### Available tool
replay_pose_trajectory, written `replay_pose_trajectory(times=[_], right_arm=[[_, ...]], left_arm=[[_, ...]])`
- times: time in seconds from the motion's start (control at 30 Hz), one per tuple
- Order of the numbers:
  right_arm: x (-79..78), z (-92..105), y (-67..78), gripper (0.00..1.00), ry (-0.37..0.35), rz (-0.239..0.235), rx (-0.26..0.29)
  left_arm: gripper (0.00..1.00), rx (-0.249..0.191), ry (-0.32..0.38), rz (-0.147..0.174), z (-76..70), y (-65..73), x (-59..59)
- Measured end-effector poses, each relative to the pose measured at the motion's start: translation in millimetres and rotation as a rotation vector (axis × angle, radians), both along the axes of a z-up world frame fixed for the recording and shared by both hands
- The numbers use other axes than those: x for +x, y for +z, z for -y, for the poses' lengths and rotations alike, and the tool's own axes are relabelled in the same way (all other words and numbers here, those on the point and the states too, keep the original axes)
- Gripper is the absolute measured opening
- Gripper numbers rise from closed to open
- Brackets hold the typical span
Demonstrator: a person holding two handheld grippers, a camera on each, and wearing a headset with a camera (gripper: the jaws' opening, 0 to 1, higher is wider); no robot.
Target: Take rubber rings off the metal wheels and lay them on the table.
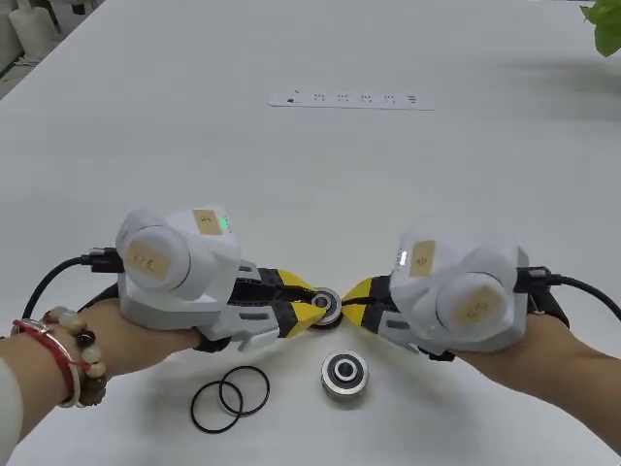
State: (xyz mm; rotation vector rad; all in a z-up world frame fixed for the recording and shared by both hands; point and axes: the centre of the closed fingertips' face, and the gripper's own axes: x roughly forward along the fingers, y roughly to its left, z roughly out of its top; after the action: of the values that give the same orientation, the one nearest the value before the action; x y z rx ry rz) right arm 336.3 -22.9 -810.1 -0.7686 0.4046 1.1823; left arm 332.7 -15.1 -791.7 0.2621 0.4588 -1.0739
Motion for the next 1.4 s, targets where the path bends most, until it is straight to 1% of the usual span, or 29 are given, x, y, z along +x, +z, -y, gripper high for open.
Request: replay_pose_trajectory(times=[0.07,0.13,0.2,0.27,0.3,0.33,0.37,0.4,0.43,0.5,0.53,0.6,0.63,0.7,0.73,0.77,0.8,0.83,0.87,1.03,1.17,1.4], right_arm=[[0.8,-0.1,0.2,0.0,0.002,0.014,-0.008],[1.5,0.3,0.4,0.0,-0.005,0.015,-0.008],[2.7,0.6,0.5,0.0,-0.024,-0.005,0.003],[3.6,1.7,0.3,0.0,-0.096,-0.094,0.062],[4.8,2.8,0.4,0.0,-0.147,-0.162,0.108],[6.2,3.8,0.7,0.0,-0.193,-0.218,0.148],[9.1,3.8,3.9,0.0,-0.243,-0.283,0.209],[9.5,5.7,4.5,0.0,-0.285,-0.34,0.243],[11.0,5.8,6.4,0.0,-0.329,-0.41,0.297],[11.4,6.7,8.6,0.0,-0.367,-0.493,0.364],[11.4,7.0,8.5,0.0,-0.371,-0.502,0.37],[11.0,7.9,8.0,0.0,-0.397,-0.555,0.403],[10.0,7.6,8.1,0.0,-0.413,-0.59,0.424],[8.7,6.7,11.2,0.0,-0.433,-0.645,0.463],[9.2,6.7,13.3,0.0,-0.451,-0.683,0.495],[8.3,6.6,14.1,0.0,-0.459,-0.717,0.513],[7.5,5.5,15.9,0.0,-0.457,-0.735,0.529],[5.6,4.9,15.6,0.0,-0.463,-0.739,0.525],[5.9,5.6,15.0,0.0,-0.46,-0.725,0.516],[-2.9,3.0,16.8,0.0,-0.454,-0.763,0.514],[-8.9,1.1,18.0,0.0,-0.438,-0.782,0.508],[-15.2,-2.2,19.5,0.0,-0.413,-0.803,0.499]], left_arm=[[0.12,0.001,0.001,0.001,-0.2,0.2,0.2],[0.12,0.002,0.001,0.003,-0.3,0.3,0.2],[0.12,0.003,0.001,0.004,-0.4,0.3,0.3],[0.12,0.004,0.0,0.006,-0.5,0.4,0.1],[0.12,0.005,0.0,0.007,-0.5,0.4,0.1],[0.12,0.005,-0.001,0.007,-0.4,0.5,0.1],[0.12,0.006,-0.001,0.008,-0.4,0.5,0.1],[0.12,0.006,-0.002,0.008,-0.4,0.5,0.1],[0.12,0.005,-0.002,0.008,-0.4,0.5,0.1],[0.12,0.006,-0.003,0.009,-0.5,0.4,0.3],[0.12,0.005,-0.003,0.009,-0.5,0.4,0.3],[0.12,0.005,-0.005,0.009,-0.4,0.3,0.4],[0.12,0.004,-0.006,0.009,-0.4,0.3,0.4],[0.12,0.004,-0.007,0.009,-0.4,0.3,0.4],[0.12,0.003,-0.008,0.008,-0.3,0.3,0.3],[0.12,0.003,-0.01,0.008,-0.3,0.3,0.1],[0.12,0.003,-0.012,0.008,-0.1,0.3,-0.1],[0.12,0.003,-0.013,0.008,0.0,0.3,-0.3],[0.12,0.004,-0.014,0.008,0.1,0.2,-0.4],[0.12,0.006,-0.029,0.006,1.0,-0.2,-2.9],[0.12,0.009,-0.042,0.006,0.9,-0.5,-5.5],[0.12,0.026,-0.071,0.002,-0.3,-0.8,-10.4]])
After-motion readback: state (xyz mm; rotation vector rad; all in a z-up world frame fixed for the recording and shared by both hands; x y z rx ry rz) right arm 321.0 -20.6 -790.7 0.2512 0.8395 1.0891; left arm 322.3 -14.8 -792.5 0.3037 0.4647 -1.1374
